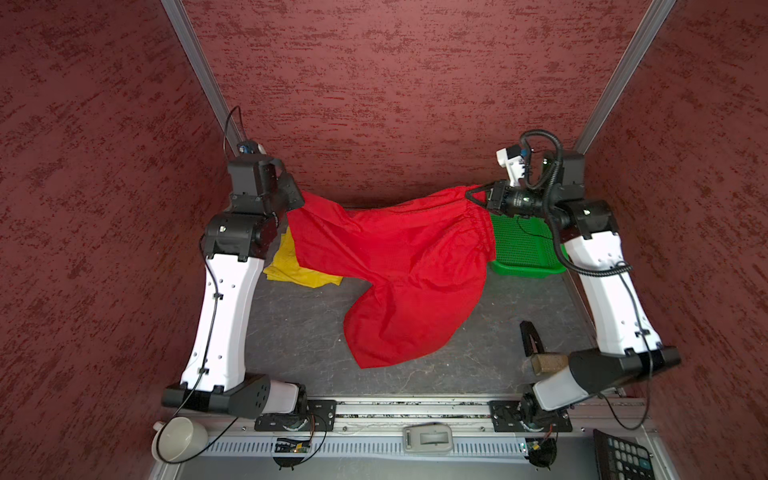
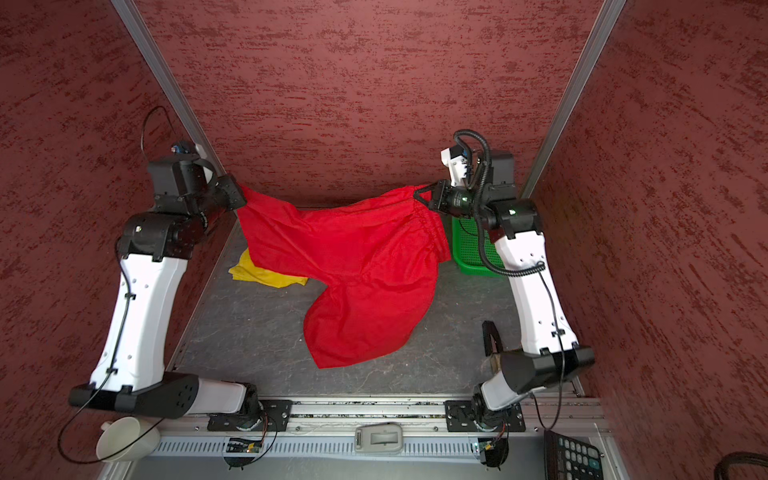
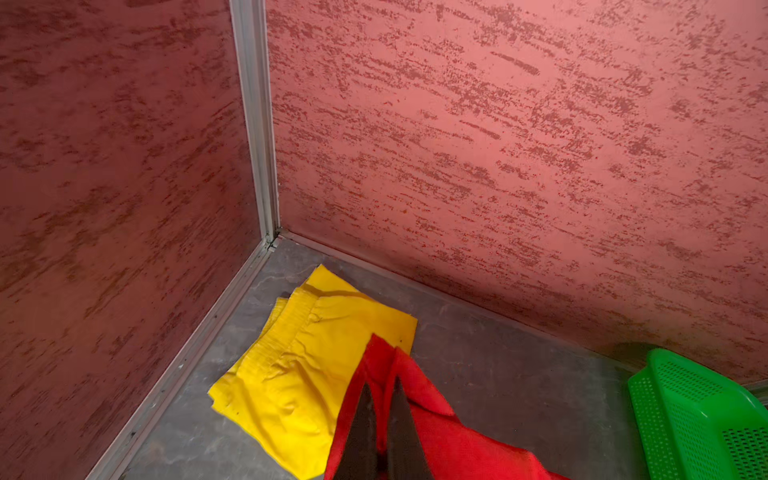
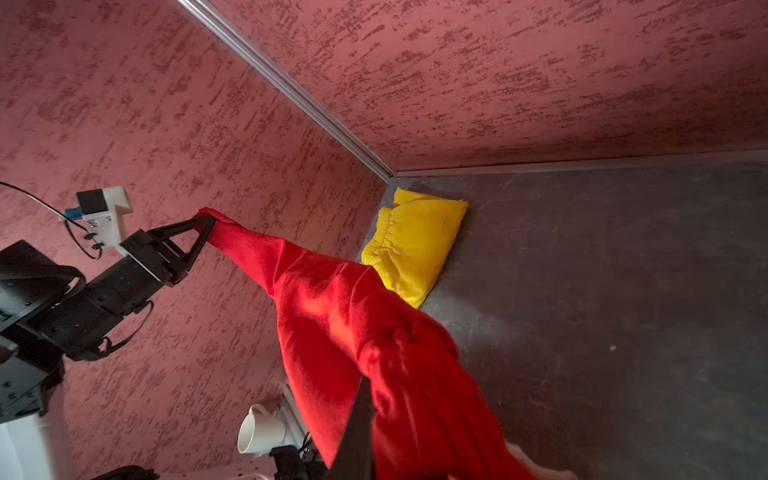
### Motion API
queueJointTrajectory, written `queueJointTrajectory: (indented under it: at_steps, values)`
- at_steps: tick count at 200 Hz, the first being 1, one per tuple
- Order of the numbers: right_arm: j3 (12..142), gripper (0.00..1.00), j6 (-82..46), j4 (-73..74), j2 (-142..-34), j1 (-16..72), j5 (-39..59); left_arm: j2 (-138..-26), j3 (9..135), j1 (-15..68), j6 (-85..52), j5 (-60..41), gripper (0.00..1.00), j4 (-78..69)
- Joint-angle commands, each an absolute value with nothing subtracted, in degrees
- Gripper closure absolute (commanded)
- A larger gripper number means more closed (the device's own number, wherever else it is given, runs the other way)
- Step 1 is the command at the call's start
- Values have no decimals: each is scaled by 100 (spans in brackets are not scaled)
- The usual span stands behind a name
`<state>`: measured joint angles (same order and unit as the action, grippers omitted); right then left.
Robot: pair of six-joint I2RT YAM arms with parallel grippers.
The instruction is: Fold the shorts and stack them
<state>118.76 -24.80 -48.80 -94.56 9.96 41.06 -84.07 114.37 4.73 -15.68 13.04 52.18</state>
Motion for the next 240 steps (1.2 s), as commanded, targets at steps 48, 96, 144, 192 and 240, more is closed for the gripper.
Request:
queueJointTrajectory:
  at_steps: [48, 96, 144, 192, 240]
  values:
    - [15544, 100, -1702, -5384, -10817, 1060, 4095, -8279, 12513, 286, -1483, 427, 100, 4016]
    - [9826, 100, -1890, -3728, -8130, 871, 4059, -5963, 8793, 314, -1743, 269, 100, 3433]
    - [6151, 100, -2345, -4008, -6861, 638, 3784, -4507, 6025, 397, -2786, 282, 100, 4668]
    - [3923, 100, -3182, -4683, -5783, 636, 3807, -3828, 5161, 770, -3783, 506, 100, 5763]
    - [2981, 100, -3669, -6076, -4800, 641, 3810, -3850, 5231, 1549, -4236, 1059, 100, 6585]
